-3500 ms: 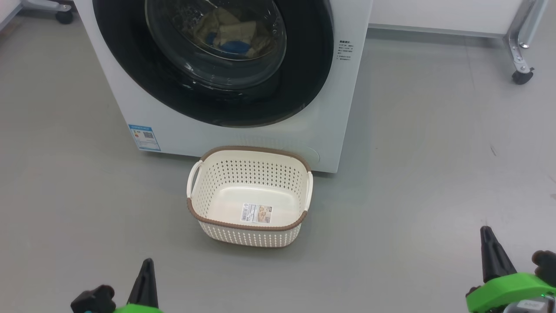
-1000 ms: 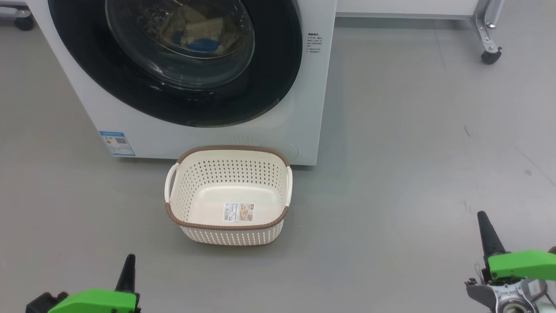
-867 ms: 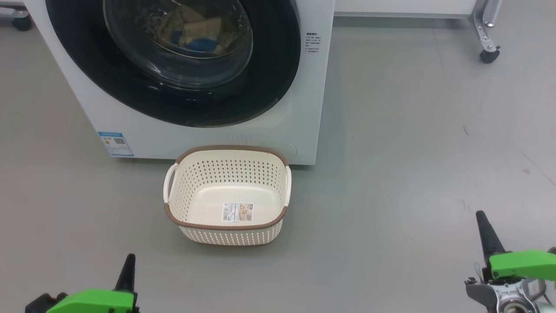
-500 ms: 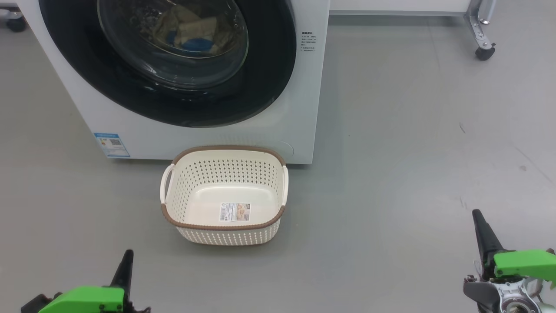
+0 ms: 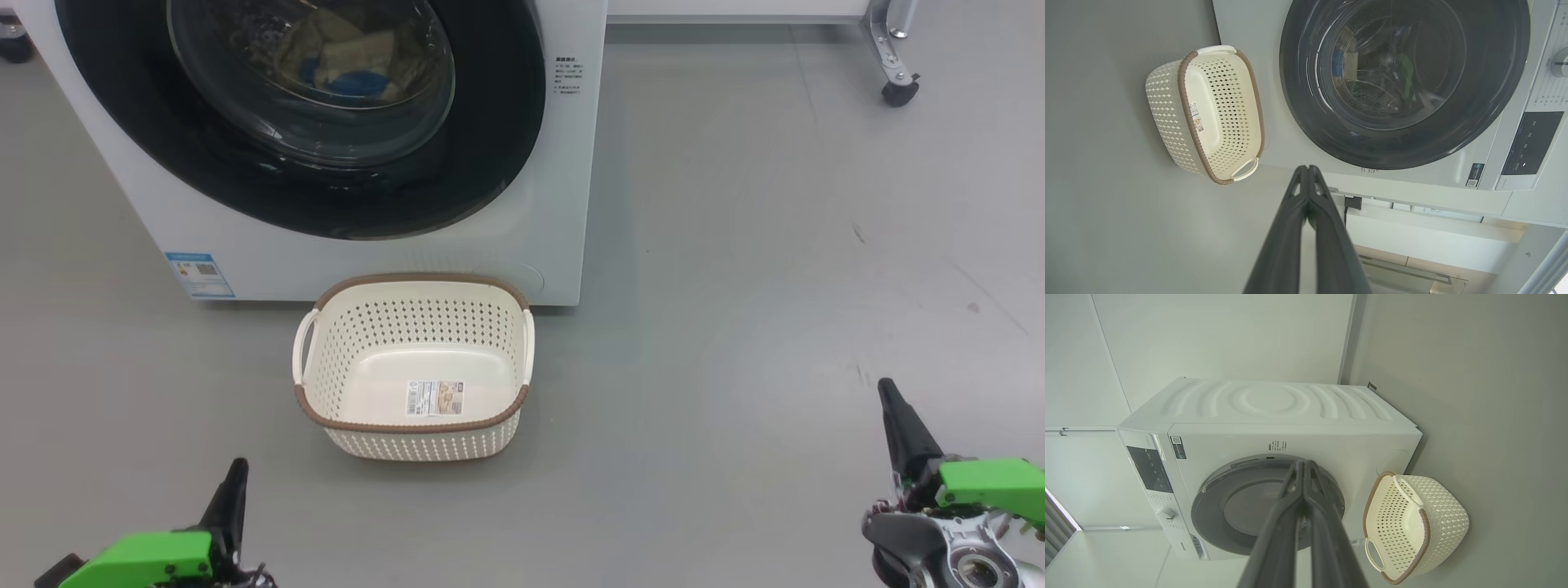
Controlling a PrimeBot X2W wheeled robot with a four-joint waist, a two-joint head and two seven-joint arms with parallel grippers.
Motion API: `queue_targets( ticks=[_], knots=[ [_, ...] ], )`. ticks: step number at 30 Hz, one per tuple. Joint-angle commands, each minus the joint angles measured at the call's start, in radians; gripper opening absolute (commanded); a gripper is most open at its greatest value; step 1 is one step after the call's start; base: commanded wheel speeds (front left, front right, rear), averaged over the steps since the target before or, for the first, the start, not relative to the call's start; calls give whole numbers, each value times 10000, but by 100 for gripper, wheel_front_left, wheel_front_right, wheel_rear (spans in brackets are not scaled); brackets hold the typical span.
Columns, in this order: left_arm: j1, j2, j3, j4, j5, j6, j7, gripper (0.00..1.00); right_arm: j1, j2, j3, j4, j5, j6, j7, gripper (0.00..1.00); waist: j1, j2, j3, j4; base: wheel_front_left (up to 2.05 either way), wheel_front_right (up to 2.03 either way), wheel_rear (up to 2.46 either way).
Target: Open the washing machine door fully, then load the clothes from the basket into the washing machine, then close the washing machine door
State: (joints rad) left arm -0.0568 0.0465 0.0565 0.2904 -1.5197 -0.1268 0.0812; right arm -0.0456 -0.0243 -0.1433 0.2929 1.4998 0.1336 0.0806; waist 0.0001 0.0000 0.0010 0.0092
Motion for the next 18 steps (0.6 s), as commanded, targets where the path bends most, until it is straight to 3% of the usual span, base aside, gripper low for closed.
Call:
queue_targets(
  ticks=[1,8,18],
  knots=[
    [-480,81,379,-384,-203,-36,78,0,-569,-247,237,-426,248,-26,112,0,-1,0,2,-9,0,0,0],
    [-507,71,532,-455,-900,-38,285,0,-622,-259,295,-480,1067,-28,320,0,-1,0,20,-89,0,0,0],
    [-509,66,543,-456,-913,-39,296,0,-623,-260,296,-481,1089,-29,325,0,-1,0,21,-92,0,0,0]
  ],
)
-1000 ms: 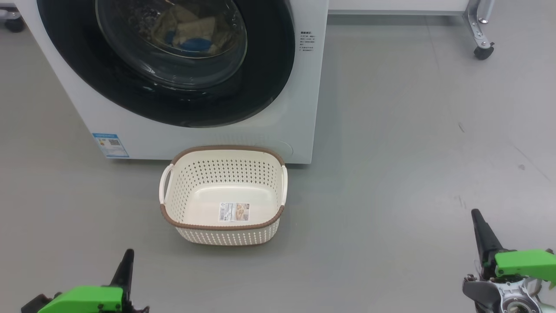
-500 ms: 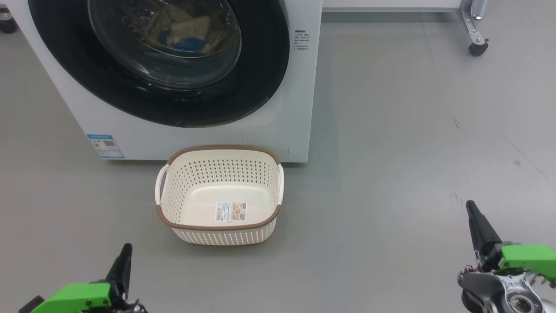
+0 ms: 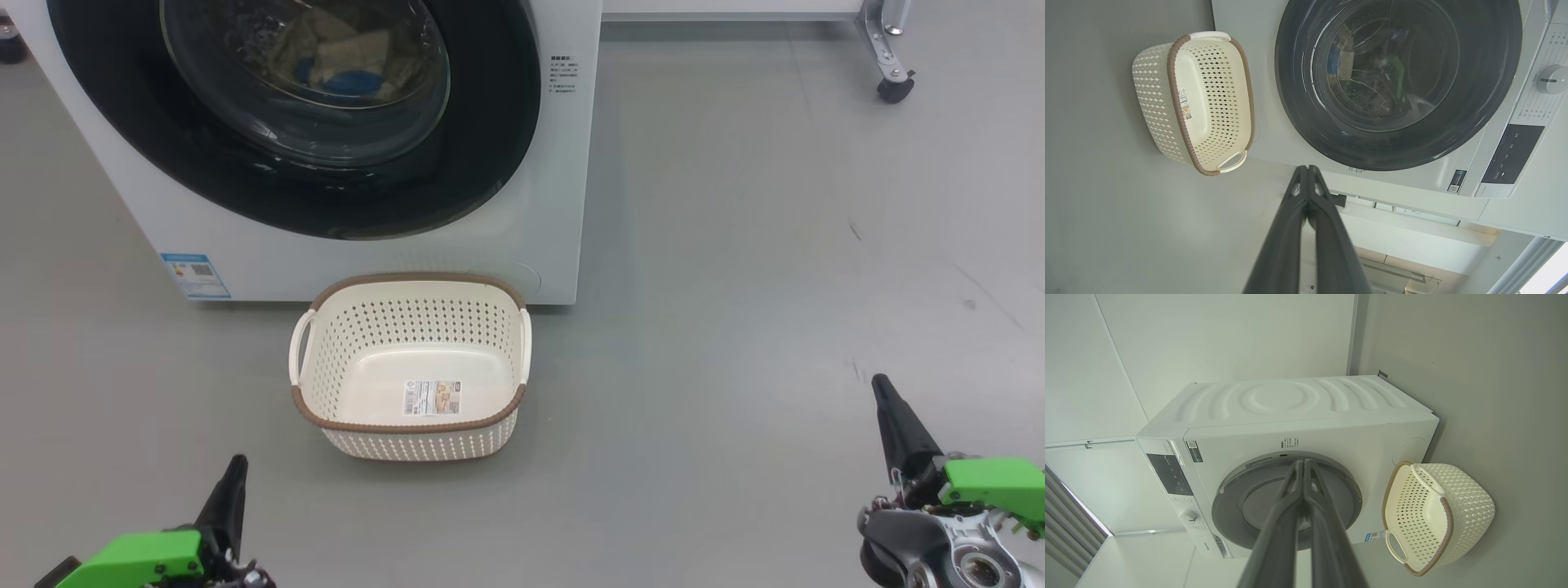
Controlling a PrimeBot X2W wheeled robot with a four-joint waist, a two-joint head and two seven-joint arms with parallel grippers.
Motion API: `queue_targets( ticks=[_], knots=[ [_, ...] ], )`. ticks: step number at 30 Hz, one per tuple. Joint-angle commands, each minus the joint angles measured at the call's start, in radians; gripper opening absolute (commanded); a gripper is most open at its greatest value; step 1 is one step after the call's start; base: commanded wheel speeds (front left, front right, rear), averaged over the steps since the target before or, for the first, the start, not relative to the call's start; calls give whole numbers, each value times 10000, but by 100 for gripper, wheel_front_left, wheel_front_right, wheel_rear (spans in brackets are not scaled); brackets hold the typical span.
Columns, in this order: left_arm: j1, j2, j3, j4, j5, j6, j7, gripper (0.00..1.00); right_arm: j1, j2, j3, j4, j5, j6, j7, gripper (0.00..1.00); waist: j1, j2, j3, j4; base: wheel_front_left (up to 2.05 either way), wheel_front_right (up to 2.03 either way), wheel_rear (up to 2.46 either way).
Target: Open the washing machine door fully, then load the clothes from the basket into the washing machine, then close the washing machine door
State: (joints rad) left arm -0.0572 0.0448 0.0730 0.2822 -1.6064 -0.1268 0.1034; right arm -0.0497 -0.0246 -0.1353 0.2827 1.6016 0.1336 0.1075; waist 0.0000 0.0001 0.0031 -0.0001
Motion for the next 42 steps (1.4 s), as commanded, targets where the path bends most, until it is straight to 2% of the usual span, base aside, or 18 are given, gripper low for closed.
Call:
queue_targets(
  ticks=[1,42],
  knots=[
    [-505,83,379,-374,-46,-39,74,0,-582,-256,216,-380,71,-29,57,0,0,-1,0,1,0,0,0],
    [-507,69,399,-373,-30,-39,90,0,-582,-256,216,-380,72,-29,56,0,0,-1,0,1,0,0,0]
  ],
)
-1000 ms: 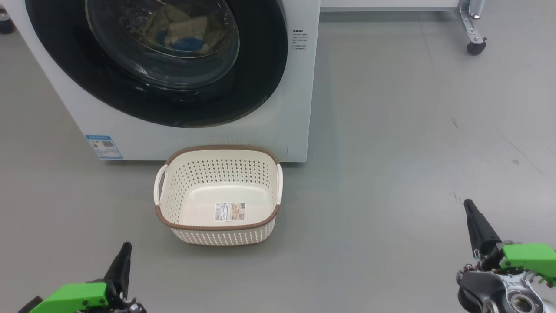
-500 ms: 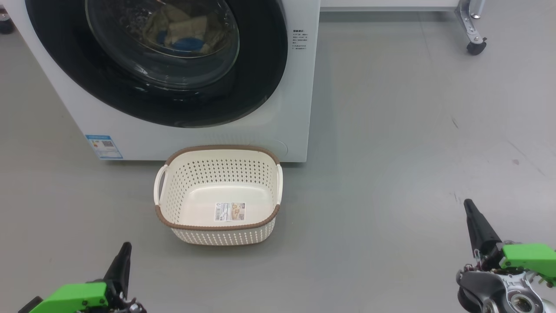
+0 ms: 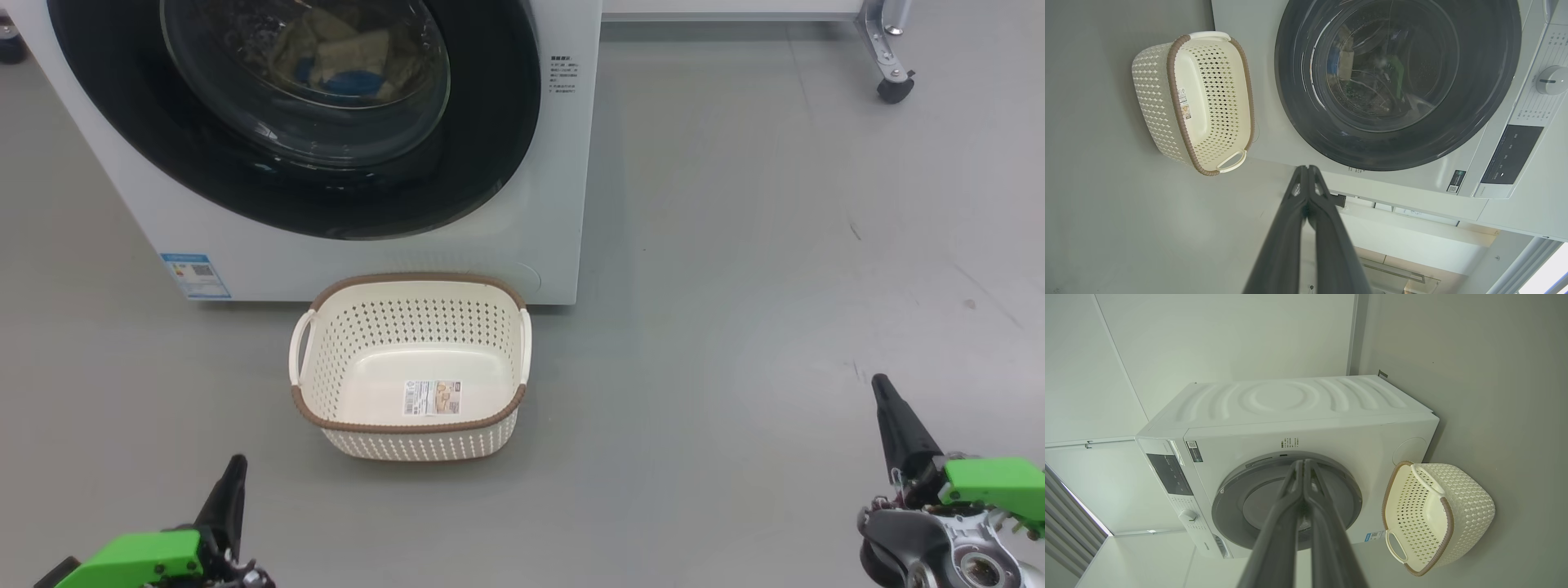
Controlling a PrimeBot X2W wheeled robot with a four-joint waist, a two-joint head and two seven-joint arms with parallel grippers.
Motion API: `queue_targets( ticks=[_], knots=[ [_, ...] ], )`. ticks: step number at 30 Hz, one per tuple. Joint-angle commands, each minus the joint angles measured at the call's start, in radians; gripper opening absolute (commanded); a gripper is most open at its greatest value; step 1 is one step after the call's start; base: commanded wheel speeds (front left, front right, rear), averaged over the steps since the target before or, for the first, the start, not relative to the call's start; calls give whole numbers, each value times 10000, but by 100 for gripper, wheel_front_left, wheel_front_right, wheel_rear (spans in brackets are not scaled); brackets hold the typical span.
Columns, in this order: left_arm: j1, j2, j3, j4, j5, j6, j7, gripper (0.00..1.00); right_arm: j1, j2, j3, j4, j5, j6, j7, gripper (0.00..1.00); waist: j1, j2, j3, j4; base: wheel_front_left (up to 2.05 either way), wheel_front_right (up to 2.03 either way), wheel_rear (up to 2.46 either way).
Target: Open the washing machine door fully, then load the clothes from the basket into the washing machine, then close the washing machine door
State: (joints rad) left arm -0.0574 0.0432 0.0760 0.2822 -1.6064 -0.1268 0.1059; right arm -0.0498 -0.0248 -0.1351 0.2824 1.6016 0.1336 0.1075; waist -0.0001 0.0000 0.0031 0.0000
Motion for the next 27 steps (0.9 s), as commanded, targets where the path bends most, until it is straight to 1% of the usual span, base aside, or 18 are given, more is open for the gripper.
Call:
queue_targets(
  ticks=[1,27],
  knots=[
    [-505,84,368,-373,-29,-39,65,0,-581,-254,215,-376,72,-29,56,0,1,0,0,0,0,0,0],
    [-506,79,376,-373,-23,-39,71,0,-581,-254,215,-376,72,-29,56,0,1,0,0,0,0,0,0]
  ],
)
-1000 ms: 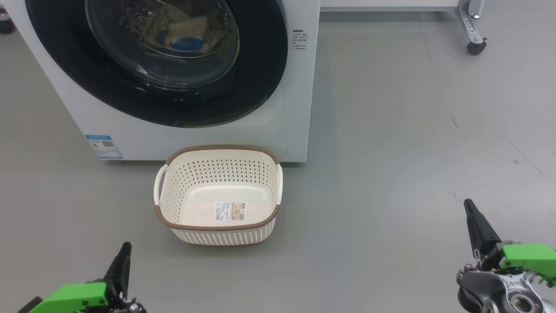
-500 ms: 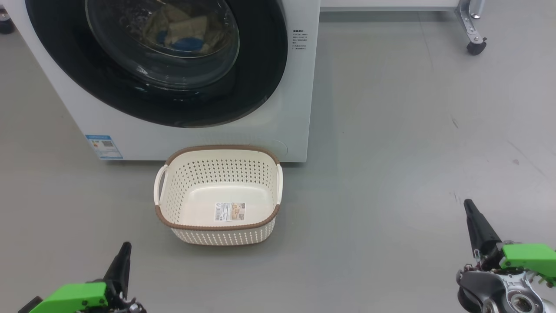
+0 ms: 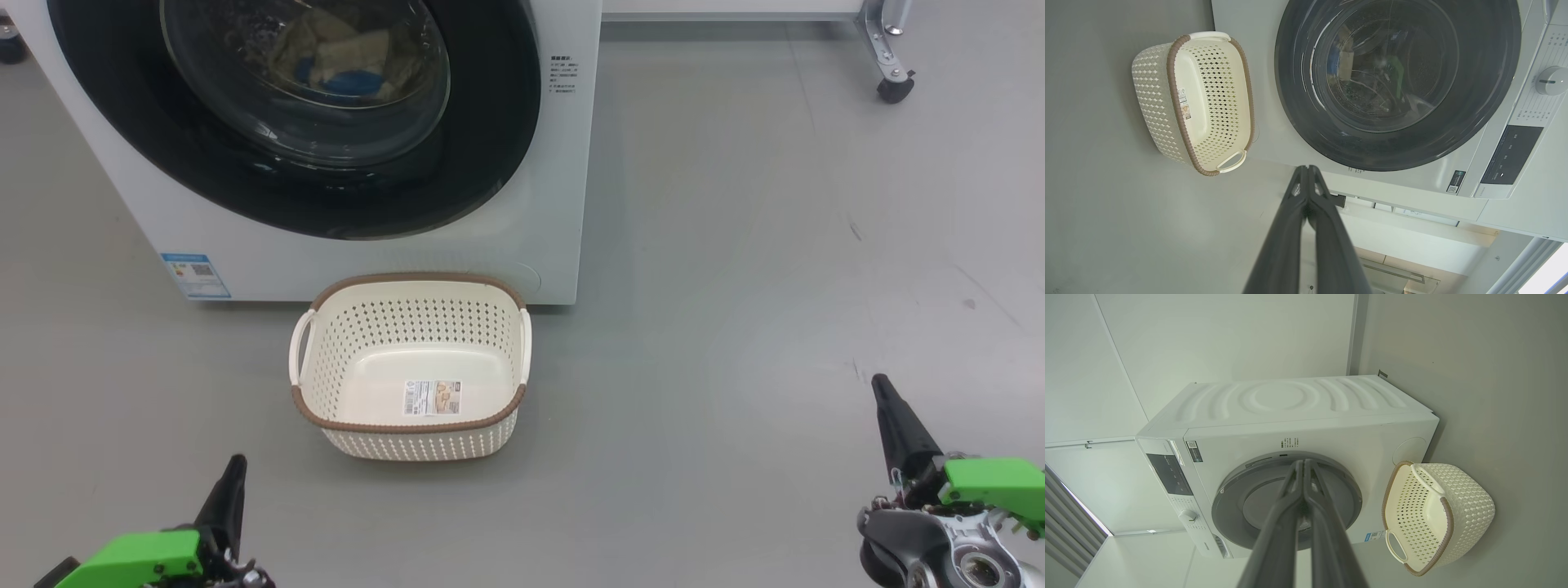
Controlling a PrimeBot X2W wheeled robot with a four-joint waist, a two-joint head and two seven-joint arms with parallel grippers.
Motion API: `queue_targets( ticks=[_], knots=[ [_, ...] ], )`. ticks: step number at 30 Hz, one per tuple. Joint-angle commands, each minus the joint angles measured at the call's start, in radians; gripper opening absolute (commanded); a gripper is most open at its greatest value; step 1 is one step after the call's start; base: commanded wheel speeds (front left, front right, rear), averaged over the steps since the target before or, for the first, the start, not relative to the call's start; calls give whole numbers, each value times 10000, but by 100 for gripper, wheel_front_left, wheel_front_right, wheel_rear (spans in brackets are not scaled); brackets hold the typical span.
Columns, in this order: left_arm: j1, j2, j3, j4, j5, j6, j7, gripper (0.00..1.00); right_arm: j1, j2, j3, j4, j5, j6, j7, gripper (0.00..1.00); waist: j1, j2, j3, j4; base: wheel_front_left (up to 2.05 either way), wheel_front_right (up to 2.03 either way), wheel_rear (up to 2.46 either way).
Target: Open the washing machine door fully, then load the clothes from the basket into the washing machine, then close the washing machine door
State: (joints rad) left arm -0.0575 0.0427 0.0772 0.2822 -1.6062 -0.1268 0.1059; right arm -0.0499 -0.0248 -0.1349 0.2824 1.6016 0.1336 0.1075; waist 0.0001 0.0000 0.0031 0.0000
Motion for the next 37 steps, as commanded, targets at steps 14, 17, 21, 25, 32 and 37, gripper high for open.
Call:
queue_targets(
  ticks=[14,17,21,25,32,37],
  knots=[
    [-505,83,367,-373,-23,-39,73,0,-580,-254,213,-376,72,-29,56,0,-1,0,0,0,0,0,0],
    [-505,83,367,-373,-23,-39,74,0,-580,-254,213,-376,72,-29,56,0,-1,0,0,0,0,0,0],
    [-505,82,368,-373,-22,-39,74,0,-580,-254,213,-376,72,-29,56,0,-1,0,0,0,0,0,0],
    [-505,82,369,-373,-22,-39,75,0,-580,-254,213,-376,72,-29,56,0,-1,0,0,0,0,0,0],
    [-505,81,370,-373,-21,-39,76,0,-580,-254,213,-376,72,-29,56,0,-1,0,0,0,0,0,0],
    [-505,81,371,-373,-20,-39,76,0,-580,-254,213,-376,72,-29,56,0,-1,0,0,0,0,0,0]
  ],
)
